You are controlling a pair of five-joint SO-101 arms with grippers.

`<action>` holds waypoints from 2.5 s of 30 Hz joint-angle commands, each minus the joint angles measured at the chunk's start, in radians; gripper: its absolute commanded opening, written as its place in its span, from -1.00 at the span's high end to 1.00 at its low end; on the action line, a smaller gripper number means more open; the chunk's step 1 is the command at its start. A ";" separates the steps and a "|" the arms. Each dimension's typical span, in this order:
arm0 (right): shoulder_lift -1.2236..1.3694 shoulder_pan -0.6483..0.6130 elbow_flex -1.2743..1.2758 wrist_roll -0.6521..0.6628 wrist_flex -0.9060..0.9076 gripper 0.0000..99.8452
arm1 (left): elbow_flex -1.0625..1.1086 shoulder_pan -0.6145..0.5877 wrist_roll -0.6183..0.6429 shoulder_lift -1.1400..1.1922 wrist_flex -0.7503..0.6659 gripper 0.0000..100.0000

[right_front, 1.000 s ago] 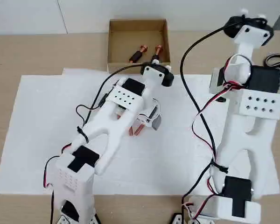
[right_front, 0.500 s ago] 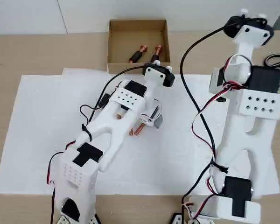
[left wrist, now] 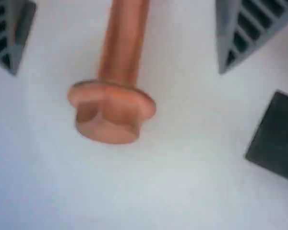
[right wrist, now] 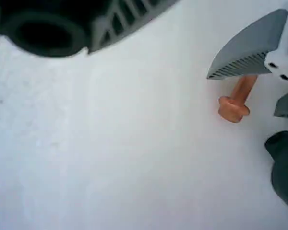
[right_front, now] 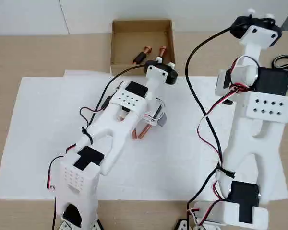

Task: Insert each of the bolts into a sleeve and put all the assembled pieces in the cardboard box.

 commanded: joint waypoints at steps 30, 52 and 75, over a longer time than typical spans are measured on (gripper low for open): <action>-0.051 0.004 -0.005 0.008 -0.015 0.99 | -0.045 0.049 -0.002 0.048 -0.017 0.83; -0.047 0.002 -0.005 0.005 -0.015 0.99 | -0.357 0.153 -0.003 0.043 0.247 0.99; -0.624 -0.077 0.778 -0.058 -0.530 0.99 | -0.628 -0.140 0.037 0.043 0.414 0.99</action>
